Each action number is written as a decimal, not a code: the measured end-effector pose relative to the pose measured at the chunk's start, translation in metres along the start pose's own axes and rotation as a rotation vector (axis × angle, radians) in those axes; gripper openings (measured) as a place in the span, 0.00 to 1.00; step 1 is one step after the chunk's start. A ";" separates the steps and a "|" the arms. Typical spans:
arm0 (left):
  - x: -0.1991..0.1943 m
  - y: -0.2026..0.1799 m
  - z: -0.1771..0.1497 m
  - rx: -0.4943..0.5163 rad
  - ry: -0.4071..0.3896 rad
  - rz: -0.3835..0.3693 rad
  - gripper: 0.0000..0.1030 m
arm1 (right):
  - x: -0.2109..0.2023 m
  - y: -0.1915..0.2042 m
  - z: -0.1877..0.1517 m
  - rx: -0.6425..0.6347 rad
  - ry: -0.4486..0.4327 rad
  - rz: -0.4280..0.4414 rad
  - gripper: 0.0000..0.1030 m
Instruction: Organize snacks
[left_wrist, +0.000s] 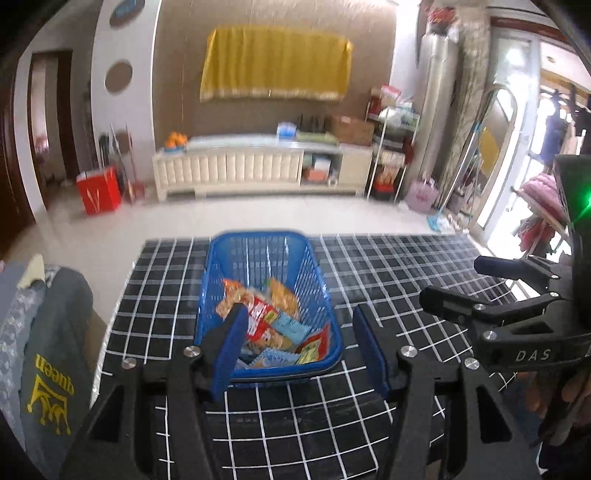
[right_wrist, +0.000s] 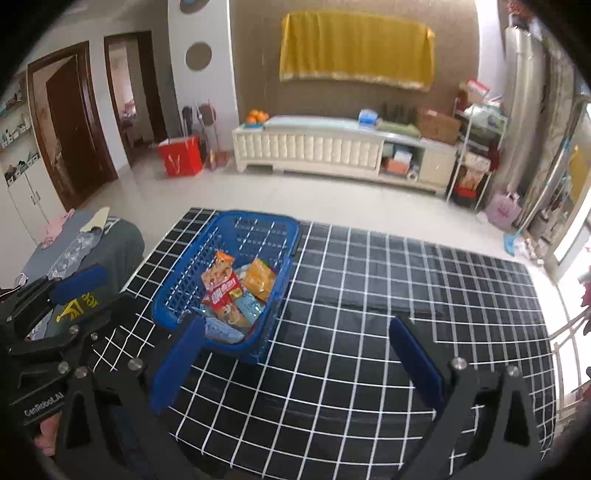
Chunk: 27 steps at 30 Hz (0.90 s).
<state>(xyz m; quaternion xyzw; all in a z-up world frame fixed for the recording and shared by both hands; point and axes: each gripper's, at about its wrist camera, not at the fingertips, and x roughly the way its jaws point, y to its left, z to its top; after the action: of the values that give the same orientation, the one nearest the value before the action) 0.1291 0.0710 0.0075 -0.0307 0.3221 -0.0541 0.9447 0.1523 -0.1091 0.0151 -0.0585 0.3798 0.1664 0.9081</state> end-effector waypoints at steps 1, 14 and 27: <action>-0.008 -0.004 -0.002 0.003 -0.021 0.000 0.55 | -0.007 0.001 -0.003 -0.002 -0.016 -0.004 0.98; -0.095 -0.044 -0.036 0.056 -0.241 0.051 0.83 | -0.103 0.009 -0.064 -0.012 -0.295 -0.138 1.00; -0.126 -0.063 -0.075 0.053 -0.277 0.100 0.94 | -0.131 0.012 -0.105 0.019 -0.324 -0.100 1.00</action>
<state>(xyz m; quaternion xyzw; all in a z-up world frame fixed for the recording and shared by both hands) -0.0211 0.0225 0.0297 0.0033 0.1884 -0.0105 0.9820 -0.0079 -0.1559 0.0343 -0.0408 0.2264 0.1247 0.9652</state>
